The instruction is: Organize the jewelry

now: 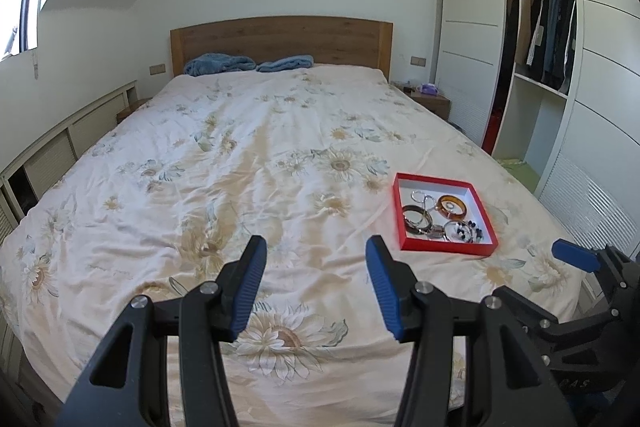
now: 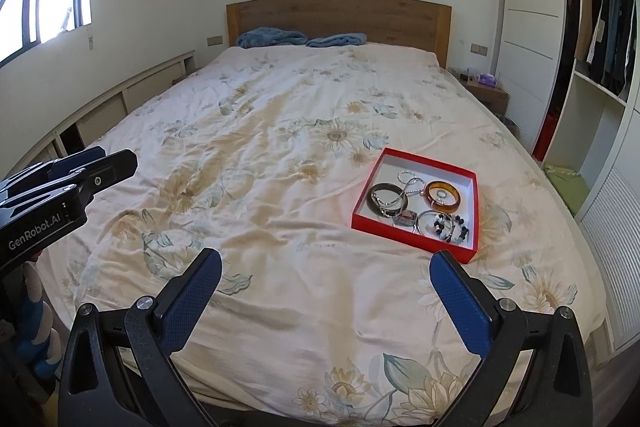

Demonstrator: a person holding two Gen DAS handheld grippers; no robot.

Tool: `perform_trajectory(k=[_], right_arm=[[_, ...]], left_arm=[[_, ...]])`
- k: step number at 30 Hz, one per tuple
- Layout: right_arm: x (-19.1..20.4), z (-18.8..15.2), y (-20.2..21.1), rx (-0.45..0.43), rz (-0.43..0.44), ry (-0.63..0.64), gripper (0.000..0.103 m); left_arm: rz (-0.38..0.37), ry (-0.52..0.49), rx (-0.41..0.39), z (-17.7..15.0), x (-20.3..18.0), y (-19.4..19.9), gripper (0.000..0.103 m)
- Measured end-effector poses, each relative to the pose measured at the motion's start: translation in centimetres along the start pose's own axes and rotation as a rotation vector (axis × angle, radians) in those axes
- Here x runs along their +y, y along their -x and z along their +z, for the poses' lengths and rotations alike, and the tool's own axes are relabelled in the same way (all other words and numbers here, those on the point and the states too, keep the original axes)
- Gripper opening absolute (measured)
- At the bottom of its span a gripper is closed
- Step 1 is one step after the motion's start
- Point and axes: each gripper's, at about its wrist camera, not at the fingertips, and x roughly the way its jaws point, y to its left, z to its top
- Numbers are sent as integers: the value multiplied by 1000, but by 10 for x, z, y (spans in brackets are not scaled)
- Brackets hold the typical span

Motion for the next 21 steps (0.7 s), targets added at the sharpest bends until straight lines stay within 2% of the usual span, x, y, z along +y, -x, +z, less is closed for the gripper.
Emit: perform_trajectory(k=[21], right_arm=[[-30, -24, -59, 108, 7, -67, 102]], left_arm=[[19, -50, 158, -23, -18, -68, 50]])
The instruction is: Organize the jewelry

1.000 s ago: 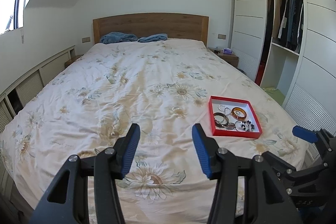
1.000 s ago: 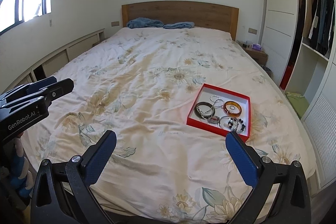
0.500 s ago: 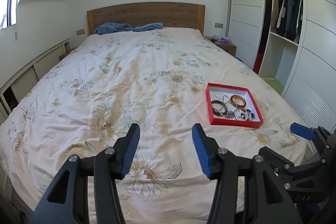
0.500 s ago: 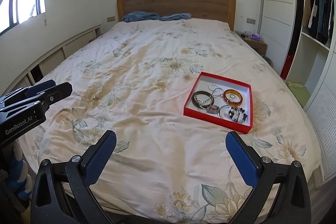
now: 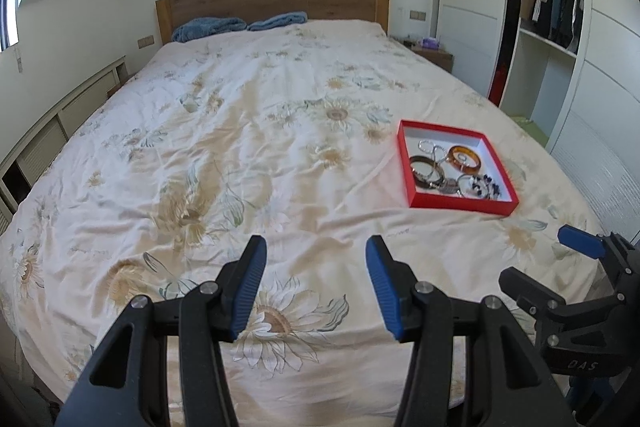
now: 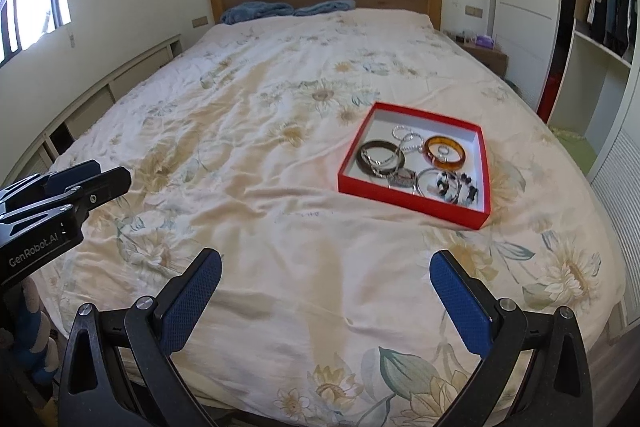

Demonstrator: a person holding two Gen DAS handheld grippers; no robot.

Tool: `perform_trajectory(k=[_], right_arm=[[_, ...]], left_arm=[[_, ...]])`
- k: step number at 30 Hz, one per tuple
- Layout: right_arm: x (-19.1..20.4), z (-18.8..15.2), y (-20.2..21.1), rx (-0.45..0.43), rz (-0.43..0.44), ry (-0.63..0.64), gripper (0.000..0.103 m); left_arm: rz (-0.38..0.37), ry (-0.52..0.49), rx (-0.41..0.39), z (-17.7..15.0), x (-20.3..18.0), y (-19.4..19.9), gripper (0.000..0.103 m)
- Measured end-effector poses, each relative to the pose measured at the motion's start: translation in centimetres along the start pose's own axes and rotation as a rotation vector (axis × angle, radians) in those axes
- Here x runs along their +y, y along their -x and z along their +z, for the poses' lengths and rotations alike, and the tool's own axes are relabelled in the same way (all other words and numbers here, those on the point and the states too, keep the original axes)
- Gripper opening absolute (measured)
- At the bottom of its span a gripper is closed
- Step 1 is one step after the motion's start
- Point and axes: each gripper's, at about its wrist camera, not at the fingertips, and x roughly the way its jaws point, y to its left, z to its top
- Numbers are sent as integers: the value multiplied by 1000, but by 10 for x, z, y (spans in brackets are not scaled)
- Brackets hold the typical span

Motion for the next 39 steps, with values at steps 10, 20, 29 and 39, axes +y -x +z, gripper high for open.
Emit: perform_trajectory(k=[10, 20, 29, 39], right_arm=[[-15, 0, -33, 35, -47, 8, 102], [-20, 10, -54, 43, -89, 36, 102], [-25, 13, -68, 63, -97, 28, 102], [-28, 12, -70, 68, -95, 17, 102]], left_arm=[[17, 2, 73, 0, -3, -38, 54], [38, 21, 123, -3, 6, -69, 57], [52, 22, 153, -6, 7, -82, 57], [52, 16, 155, -6, 6, -83, 57]])
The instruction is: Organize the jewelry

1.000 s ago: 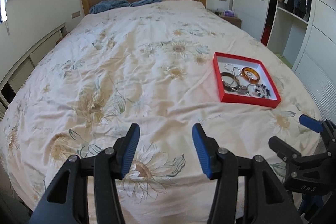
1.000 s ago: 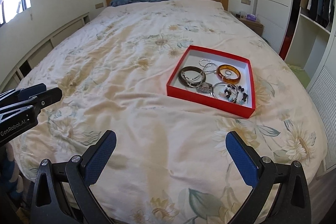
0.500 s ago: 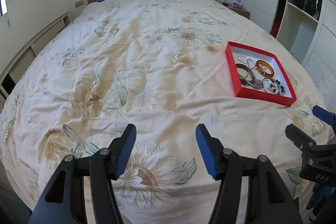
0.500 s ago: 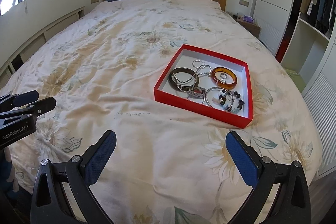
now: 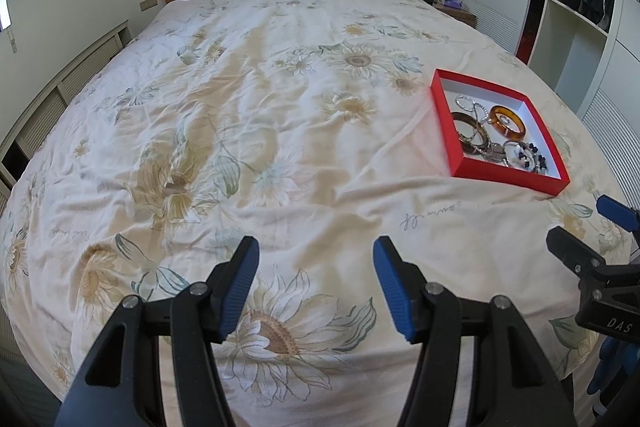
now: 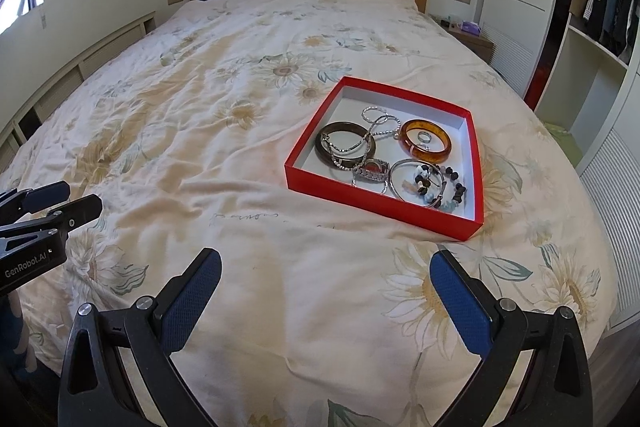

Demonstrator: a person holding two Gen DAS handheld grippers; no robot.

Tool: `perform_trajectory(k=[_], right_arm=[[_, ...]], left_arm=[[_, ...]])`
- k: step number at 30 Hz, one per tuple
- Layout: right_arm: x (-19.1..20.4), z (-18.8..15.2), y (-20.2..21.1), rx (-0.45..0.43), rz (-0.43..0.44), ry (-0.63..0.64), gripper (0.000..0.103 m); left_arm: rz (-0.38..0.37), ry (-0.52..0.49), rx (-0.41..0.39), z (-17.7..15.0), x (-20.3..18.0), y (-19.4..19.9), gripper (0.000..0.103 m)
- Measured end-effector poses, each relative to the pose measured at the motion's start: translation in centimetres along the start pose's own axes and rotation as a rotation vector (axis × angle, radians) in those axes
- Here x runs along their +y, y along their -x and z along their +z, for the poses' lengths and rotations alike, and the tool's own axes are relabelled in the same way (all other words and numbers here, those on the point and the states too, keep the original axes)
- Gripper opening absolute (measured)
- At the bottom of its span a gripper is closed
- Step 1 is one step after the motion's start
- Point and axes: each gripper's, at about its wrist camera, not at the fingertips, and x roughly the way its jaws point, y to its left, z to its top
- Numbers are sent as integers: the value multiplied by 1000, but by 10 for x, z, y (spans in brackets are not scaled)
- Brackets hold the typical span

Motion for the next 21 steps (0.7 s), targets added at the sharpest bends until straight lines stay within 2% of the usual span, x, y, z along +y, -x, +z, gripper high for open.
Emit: perform_trajectory(k=[21], right_arm=[[5, 0, 12, -18, -4, 7, 102]], left_arm=[[-5, 8, -22, -1, 2, 15, 58]])
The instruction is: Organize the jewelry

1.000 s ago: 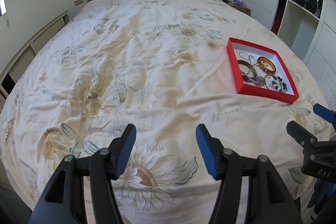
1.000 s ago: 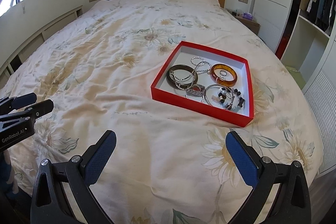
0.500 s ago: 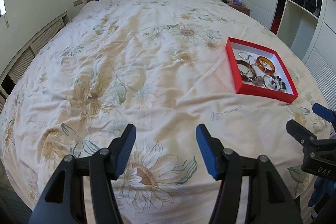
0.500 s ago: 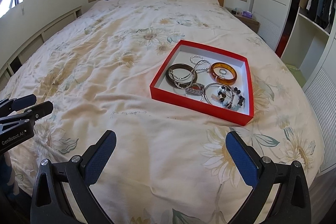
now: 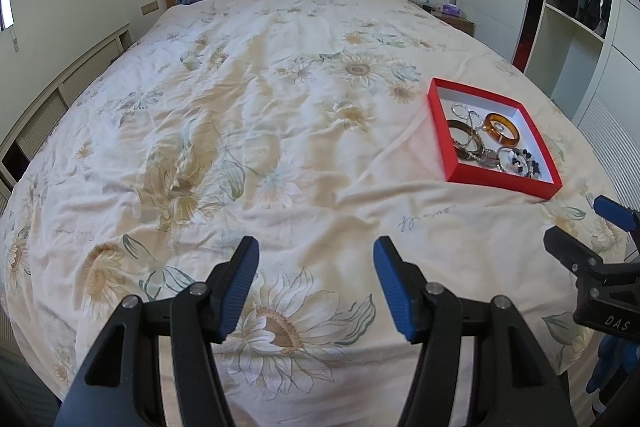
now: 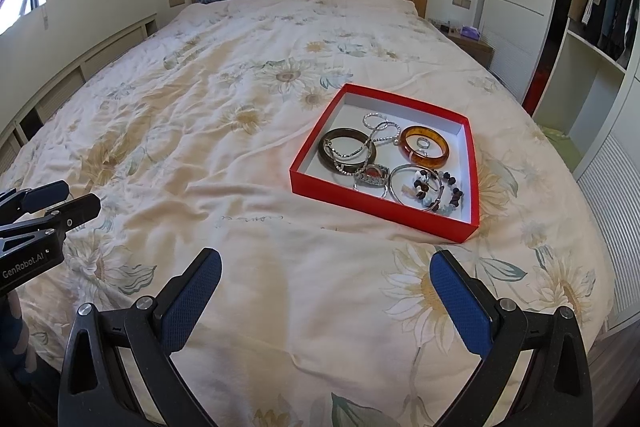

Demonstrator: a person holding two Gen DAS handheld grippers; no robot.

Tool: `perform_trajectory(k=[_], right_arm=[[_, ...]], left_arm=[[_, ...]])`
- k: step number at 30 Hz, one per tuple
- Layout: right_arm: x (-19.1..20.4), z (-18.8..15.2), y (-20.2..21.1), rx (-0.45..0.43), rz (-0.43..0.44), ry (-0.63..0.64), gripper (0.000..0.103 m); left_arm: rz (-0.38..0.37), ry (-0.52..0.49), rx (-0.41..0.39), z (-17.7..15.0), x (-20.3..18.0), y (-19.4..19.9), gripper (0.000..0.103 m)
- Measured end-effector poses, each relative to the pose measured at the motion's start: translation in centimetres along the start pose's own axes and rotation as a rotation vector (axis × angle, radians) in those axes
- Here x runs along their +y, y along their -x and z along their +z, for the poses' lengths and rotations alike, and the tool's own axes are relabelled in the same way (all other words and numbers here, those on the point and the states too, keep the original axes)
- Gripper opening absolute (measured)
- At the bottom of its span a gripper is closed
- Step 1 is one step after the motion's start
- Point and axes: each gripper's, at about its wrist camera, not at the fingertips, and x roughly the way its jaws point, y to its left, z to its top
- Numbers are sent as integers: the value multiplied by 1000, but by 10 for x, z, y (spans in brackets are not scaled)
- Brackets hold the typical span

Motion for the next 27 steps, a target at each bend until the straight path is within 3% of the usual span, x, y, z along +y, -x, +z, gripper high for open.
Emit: perform_trajectory(k=[27], right_arm=[[4, 1, 8, -11, 0, 9, 102]], left_arm=[[-6, 3, 6, -6, 2, 5, 58]])
